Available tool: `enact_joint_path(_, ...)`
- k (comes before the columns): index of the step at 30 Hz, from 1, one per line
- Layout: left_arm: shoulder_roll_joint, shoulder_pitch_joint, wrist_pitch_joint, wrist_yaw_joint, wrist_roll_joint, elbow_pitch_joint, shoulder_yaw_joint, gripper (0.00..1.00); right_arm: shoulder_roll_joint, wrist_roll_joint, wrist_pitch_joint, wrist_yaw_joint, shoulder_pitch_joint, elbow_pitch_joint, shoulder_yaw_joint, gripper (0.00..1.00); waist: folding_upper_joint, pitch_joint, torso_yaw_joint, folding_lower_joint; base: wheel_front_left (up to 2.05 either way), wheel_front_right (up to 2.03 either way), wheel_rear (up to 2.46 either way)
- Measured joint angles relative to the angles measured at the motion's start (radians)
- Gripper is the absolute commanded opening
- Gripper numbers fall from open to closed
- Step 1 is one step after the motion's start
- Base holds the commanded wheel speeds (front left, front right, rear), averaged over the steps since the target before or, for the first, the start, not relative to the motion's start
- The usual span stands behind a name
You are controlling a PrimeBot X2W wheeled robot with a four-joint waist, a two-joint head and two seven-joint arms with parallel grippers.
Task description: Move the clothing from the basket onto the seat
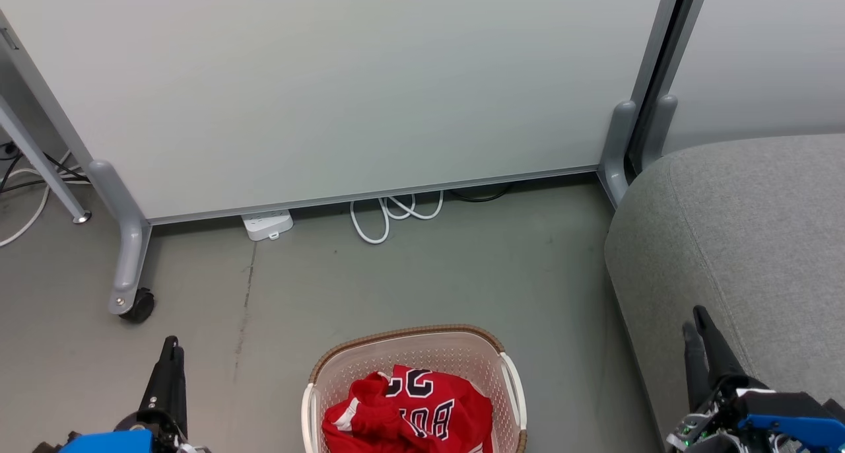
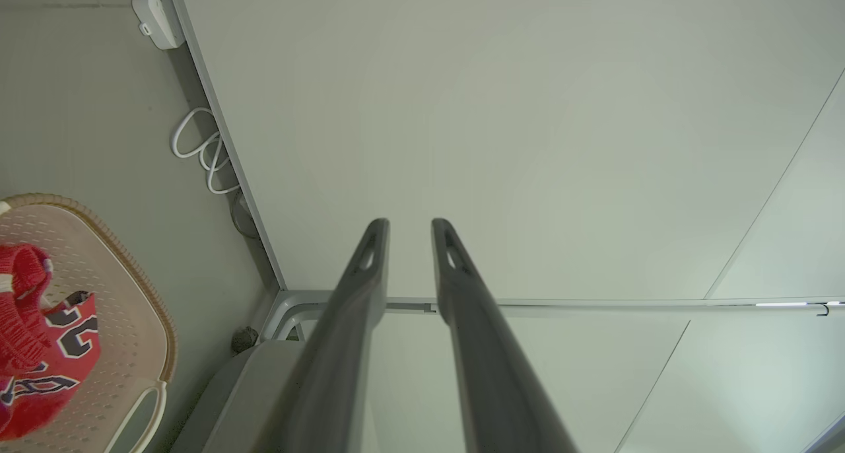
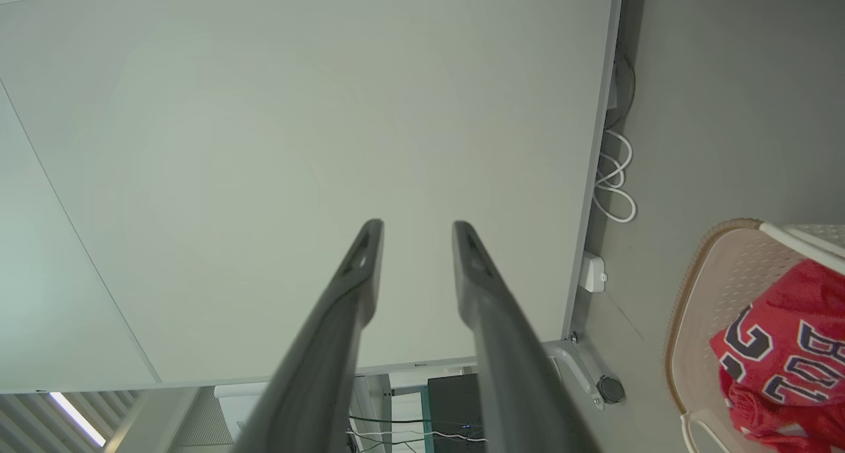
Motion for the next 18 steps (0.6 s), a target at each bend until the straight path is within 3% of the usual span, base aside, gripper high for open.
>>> enact_joint_path(9,-0.008,0.022,-0.036,0.001,0.015,0.018,-0.029,1.00,0.002,-0.022,-0.035,0.000,0.027,0.012,0.021,1.00,0.0000,0.000,0.000,0.0000,0.00,0.00,0.00)
enact_joint_path(18,-0.008,0.021,-0.077,0.023,0.150,0.008,-0.064,1.00,0.002,-0.133,-0.077,0.000,0.027,-0.005,0.034,1.00,0.0000,0.000,0.000,0.0000,0.00,0.00,0.00)
